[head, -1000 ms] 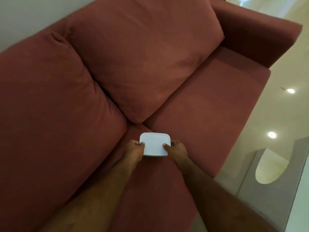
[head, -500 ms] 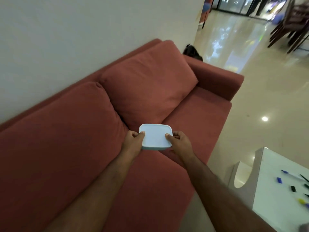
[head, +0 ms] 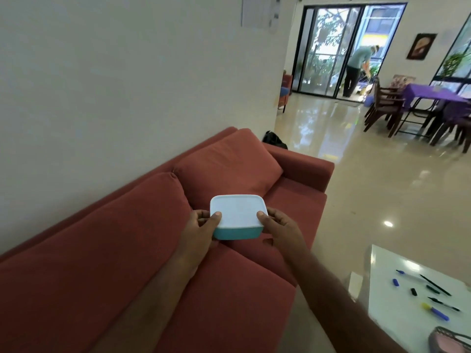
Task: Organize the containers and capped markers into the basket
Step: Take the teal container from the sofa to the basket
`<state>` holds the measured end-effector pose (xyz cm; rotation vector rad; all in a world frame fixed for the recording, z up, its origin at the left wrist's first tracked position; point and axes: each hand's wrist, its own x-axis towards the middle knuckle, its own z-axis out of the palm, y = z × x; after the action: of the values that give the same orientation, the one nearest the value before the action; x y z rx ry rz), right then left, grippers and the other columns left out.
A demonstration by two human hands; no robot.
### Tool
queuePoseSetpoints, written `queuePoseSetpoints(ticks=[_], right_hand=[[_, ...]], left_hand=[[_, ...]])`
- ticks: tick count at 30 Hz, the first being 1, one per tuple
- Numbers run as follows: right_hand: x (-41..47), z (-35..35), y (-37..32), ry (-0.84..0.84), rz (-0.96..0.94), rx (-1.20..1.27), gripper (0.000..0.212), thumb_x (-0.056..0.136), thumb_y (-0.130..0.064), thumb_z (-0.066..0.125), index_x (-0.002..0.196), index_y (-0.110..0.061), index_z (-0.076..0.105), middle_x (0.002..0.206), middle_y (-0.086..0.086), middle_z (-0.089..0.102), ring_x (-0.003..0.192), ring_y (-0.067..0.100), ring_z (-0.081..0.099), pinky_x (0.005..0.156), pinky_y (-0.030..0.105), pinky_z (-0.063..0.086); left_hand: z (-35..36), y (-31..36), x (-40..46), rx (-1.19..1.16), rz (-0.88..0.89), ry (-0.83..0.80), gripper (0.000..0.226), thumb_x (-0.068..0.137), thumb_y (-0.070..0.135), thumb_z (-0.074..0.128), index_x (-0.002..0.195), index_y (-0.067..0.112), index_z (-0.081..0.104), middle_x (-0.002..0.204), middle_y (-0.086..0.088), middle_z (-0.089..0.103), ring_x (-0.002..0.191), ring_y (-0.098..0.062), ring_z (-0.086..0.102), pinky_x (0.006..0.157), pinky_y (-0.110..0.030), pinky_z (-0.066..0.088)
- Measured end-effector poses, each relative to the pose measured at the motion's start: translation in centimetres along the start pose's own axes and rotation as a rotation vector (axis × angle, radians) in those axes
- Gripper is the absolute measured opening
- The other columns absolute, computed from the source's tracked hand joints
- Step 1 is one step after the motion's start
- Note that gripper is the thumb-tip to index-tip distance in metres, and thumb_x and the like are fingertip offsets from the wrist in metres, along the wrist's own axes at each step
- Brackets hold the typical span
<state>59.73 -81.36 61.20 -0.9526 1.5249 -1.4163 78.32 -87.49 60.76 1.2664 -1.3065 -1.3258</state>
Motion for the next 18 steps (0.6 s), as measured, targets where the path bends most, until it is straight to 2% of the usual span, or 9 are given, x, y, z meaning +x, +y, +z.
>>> queuePoseSetpoints(ticks=[4, 6, 11, 14, 16, 18], right_hand=[[-4.5, -0.8, -2.3, -0.046, -0.067, 0.058, 0.026, 0.096, -0.023, 0.062, 0.121, -0.024, 0.066, 0.107, -0.009, 0.074, 0.092, 0.001, 0.070, 0.065, 0.013, 0.050], [-6.2, -1.7, -3.0, -0.050, -0.091, 0.074, 0.029, 0.097, -0.025, 0.060, 0.125, -0.025, 0.064, 0.112, -0.008, 0.073, 0.096, 0.002, 0.070, 0.068, 0.014, 0.052], [-9.2, -5.1, -3.6, 0.020, -0.127, 0.051, 0.030, 0.094, -0.037, 0.061, 0.124, -0.039, 0.062, 0.114, -0.010, 0.071, 0.101, 0.009, 0.069, 0.068, 0.023, 0.057], [-10.9, -7.6, -3.3, 0.061, -0.149, 0.019, 0.029, 0.090, -0.048, 0.062, 0.118, -0.049, 0.060, 0.113, -0.011, 0.069, 0.101, 0.013, 0.068, 0.076, 0.036, 0.062], [-12.3, -9.7, -3.0, 0.111, -0.158, 0.008, 0.040, 0.085, -0.057, 0.064, 0.123, -0.045, 0.059, 0.115, -0.009, 0.067, 0.102, 0.014, 0.067, 0.077, 0.039, 0.062], [-13.6, -11.8, -2.9, 0.148, -0.156, 0.011, 0.050, 0.084, -0.059, 0.064, 0.127, -0.036, 0.057, 0.117, -0.007, 0.066, 0.104, 0.016, 0.068, 0.074, 0.036, 0.062]], left_hand=[[-0.3, 1.8, -4.1, -0.038, 0.062, -0.023, 0.022, 0.094, 0.039, 0.061, 0.110, 0.025, 0.058, 0.108, 0.001, 0.067, 0.097, -0.017, 0.068, 0.068, -0.031, 0.058], [0.1, 2.5, -5.8, -0.054, 0.077, -0.038, 0.023, 0.095, 0.040, 0.060, 0.112, 0.025, 0.059, 0.108, 0.001, 0.068, 0.097, -0.020, 0.069, 0.069, -0.033, 0.059], [2.4, 3.6, -9.1, -0.072, 0.095, -0.097, 0.025, 0.093, 0.044, 0.060, 0.112, 0.028, 0.060, 0.105, 0.001, 0.071, 0.098, -0.027, 0.070, 0.083, -0.051, 0.059], [4.3, 4.3, -10.7, -0.086, 0.113, -0.135, 0.025, 0.093, 0.043, 0.061, 0.111, 0.026, 0.061, 0.103, -0.002, 0.071, 0.097, -0.028, 0.070, 0.079, -0.047, 0.060], [5.9, 4.9, -11.7, -0.089, 0.131, -0.171, 0.026, 0.092, 0.044, 0.062, 0.111, 0.026, 0.062, 0.103, -0.005, 0.071, 0.097, -0.030, 0.070, 0.074, -0.042, 0.060], [7.4, 5.4, -12.8, -0.090, 0.140, -0.208, 0.028, 0.090, 0.047, 0.064, 0.110, 0.028, 0.063, 0.100, -0.003, 0.070, 0.095, -0.028, 0.069, 0.078, -0.046, 0.059]])
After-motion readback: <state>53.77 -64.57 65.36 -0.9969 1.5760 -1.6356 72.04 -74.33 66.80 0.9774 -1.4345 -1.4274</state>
